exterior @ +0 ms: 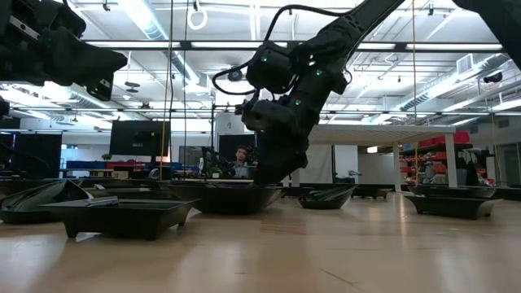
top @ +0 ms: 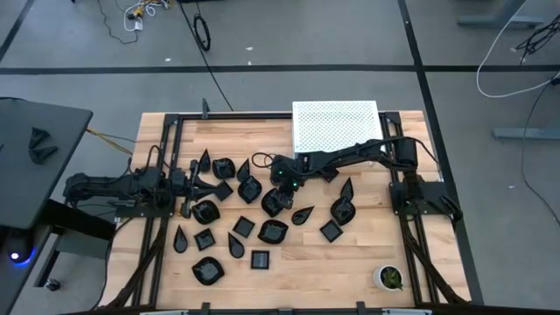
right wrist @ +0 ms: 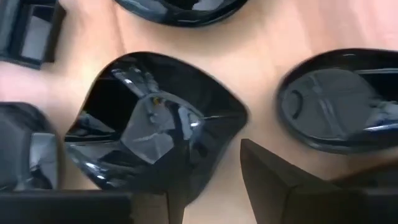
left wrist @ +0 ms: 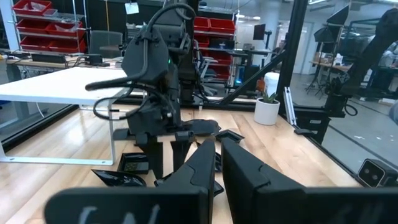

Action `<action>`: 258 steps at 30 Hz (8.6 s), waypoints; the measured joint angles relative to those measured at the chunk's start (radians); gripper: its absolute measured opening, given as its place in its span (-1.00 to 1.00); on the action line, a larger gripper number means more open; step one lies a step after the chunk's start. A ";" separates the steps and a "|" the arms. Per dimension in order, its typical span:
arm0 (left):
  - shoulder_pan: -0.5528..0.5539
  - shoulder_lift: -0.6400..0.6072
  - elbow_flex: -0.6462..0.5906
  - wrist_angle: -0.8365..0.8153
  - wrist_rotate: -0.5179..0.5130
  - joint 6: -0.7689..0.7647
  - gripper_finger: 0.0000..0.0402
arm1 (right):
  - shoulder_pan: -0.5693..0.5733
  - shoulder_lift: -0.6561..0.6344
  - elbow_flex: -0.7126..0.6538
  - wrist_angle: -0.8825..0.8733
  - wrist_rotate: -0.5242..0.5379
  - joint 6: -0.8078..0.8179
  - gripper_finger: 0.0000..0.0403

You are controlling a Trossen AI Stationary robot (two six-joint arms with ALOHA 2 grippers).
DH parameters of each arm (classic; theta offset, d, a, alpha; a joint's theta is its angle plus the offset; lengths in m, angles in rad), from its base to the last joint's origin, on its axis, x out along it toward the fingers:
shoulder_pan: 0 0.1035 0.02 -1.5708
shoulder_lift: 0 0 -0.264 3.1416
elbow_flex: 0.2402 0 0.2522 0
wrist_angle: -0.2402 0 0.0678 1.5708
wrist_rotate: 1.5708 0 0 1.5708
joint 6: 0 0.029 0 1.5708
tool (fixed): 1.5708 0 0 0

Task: Pick & Place Mini shaped plates
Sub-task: Put the black leaf shaped plate on the shelf, then put the black drop shaped plate on the shelf

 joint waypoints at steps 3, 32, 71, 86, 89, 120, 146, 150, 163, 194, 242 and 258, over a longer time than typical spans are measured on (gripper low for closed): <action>0.000 0.000 0.000 0.000 0.000 0.000 -0.84 | 0.000 0.006 0.000 0.010 -0.009 0.005 -0.29; 0.000 0.000 0.000 -0.002 0.000 -0.001 -0.84 | -0.029 -0.205 0.000 0.028 -0.001 -0.043 -0.98; 0.000 0.000 0.000 -0.003 -0.023 -0.024 -0.84 | -1.084 -0.684 -0.217 -0.401 -0.113 -0.347 -0.98; 0.000 0.000 0.000 -0.003 -0.023 -0.026 -0.84 | -1.088 -0.675 -0.216 -0.408 -0.013 -0.355 -0.71; 0.000 0.000 0.000 -0.003 -0.023 -0.026 -0.84 | -1.088 -0.675 -0.216 -0.405 -0.012 -0.355 -0.59; 0.000 0.000 0.000 -0.002 -0.022 -0.027 -0.84 | -0.043 -0.670 -0.164 -0.386 -0.134 -0.335 -0.32; 0.000 0.000 0.000 0.000 -0.023 -0.025 -0.84 | 0.063 -0.212 -0.164 -0.409 -0.099 0.171 -0.32; 0.000 0.000 0.000 -0.001 -0.030 -0.012 -0.84 | 0.096 -0.212 -0.165 -0.410 -0.115 0.205 -0.32; 0.000 0.000 0.000 -0.001 -0.056 0.001 -0.84 | 0.095 -0.212 -0.265 -0.171 -0.001 0.294 -0.32; 0.000 0.000 0.000 -0.002 -0.056 -0.008 -0.84 | 0.122 -0.212 -0.269 -0.009 -0.060 0.153 -0.32; 0.000 0.000 0.000 -0.002 -0.056 -0.008 -0.84 | -0.228 -0.799 -0.215 0.109 -0.002 0.045 -0.97; 0.000 0.000 0.000 -0.002 -0.064 -0.005 -0.84 | -0.595 -0.583 -0.201 0.074 -0.008 0.007 -0.97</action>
